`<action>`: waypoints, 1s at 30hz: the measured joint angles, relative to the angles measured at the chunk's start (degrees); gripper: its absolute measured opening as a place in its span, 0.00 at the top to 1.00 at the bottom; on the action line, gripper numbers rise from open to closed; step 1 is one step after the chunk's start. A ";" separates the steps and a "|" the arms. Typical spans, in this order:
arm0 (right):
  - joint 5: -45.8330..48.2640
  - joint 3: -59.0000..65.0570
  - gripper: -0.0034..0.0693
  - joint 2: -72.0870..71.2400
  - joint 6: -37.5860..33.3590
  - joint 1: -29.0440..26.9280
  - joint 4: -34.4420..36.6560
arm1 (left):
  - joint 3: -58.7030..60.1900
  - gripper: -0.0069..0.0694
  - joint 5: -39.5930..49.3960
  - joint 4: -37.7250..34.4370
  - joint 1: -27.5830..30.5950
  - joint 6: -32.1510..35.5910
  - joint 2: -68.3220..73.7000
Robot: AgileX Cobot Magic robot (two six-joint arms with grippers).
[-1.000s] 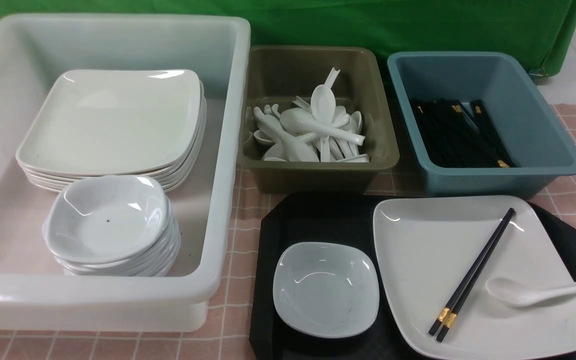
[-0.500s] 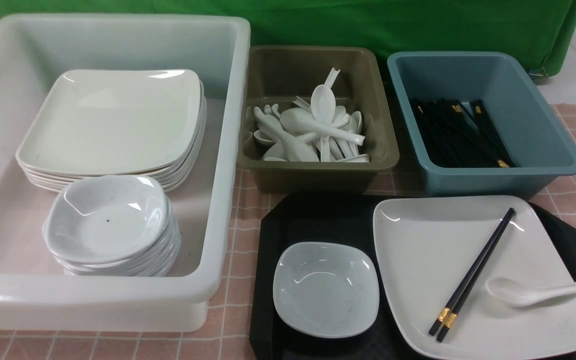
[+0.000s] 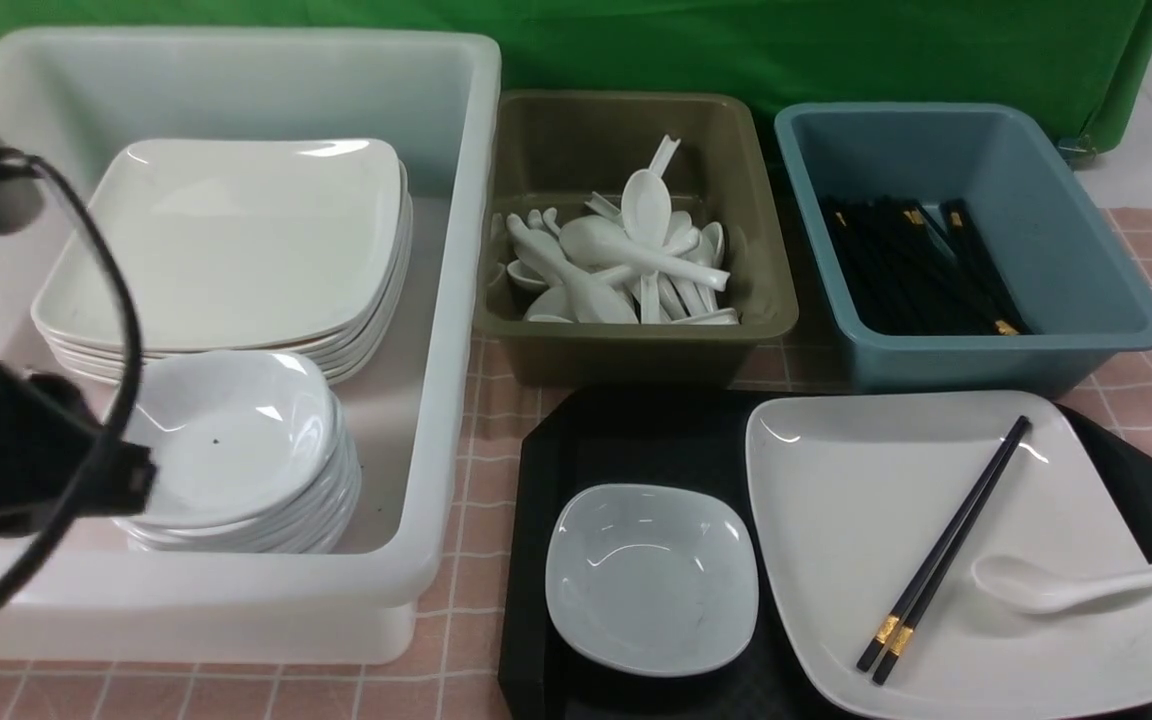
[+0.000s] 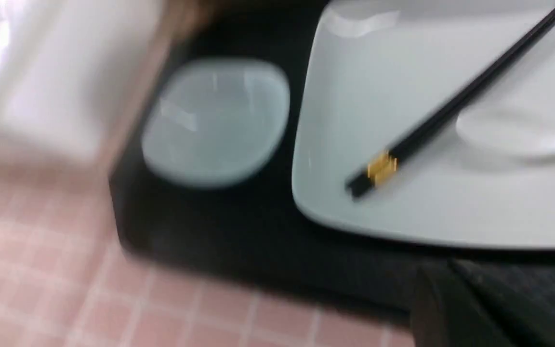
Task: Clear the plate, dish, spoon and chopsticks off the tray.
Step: Use the right arm to grab a soup spoon from the plate
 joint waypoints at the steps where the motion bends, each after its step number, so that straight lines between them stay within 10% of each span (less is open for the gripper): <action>1: 2.65 -3.11 0.91 4.38 -1.83 0.24 -1.57 | -0.07 0.90 -1.56 -2.67 -1.18 2.99 1.12; 10: 9.25 -19.09 0.90 33.83 -11.24 0.28 -11.57 | -6.09 0.92 -7.39 -4.61 -25.39 3.75 15.27; 14: 7.01 -21.01 0.65 44.23 -16.63 0.30 -9.97 | -10.84 0.92 -9.54 -2.14 -33.87 1.43 22.17; 20: -0.69 -21.06 0.23 53.47 -18.33 0.30 -10.29 | -16.12 0.92 -15.62 -1.72 -36.37 1.25 29.11; 30: -11.05 -21.06 0.16 64.32 -18.32 0.30 -10.44 | -16.78 0.91 -25.39 0.71 -36.37 2.41 32.50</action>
